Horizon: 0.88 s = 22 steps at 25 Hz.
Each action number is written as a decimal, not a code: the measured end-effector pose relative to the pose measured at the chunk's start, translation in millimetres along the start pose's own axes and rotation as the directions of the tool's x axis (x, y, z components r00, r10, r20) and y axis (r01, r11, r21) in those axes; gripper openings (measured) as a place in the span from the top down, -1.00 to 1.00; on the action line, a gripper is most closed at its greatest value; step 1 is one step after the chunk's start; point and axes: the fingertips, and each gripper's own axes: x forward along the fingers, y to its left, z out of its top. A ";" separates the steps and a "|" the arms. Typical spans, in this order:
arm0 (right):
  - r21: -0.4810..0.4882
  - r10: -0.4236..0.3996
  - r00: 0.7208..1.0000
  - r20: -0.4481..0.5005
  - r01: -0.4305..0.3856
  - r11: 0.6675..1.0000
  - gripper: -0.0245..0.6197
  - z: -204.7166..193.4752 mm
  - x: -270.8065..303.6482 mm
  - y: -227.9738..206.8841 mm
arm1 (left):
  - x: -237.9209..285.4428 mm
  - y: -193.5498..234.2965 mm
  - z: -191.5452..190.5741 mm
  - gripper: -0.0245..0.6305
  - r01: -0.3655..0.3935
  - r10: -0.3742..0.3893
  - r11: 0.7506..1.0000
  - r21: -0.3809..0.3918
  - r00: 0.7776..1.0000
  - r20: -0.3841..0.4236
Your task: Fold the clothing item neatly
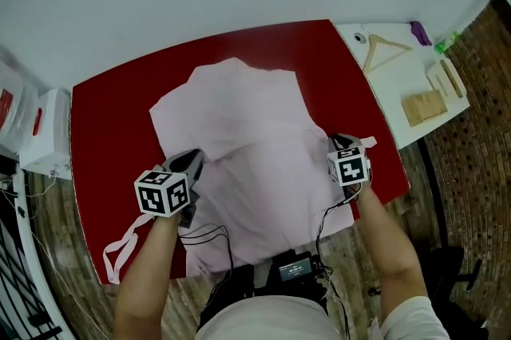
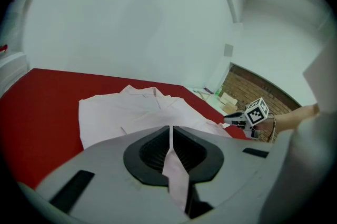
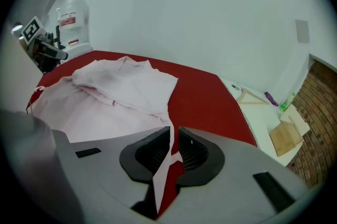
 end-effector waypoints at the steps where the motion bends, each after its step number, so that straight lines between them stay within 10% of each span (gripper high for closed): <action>1: 0.003 -0.005 1.000 -0.009 0.005 1.000 0.84 -6.1 -3.6 -4.0 | -0.8 -10.4 -2.0 0.89 0.016 -0.016 1.000 0.003 1.000 0.006; 22: -0.067 0.122 0.993 -0.008 -0.122 0.990 0.62 -66.5 -4.1 -54.6 | 33.6 -169.8 -50.4 0.89 0.097 -0.097 0.995 0.005 0.995 0.013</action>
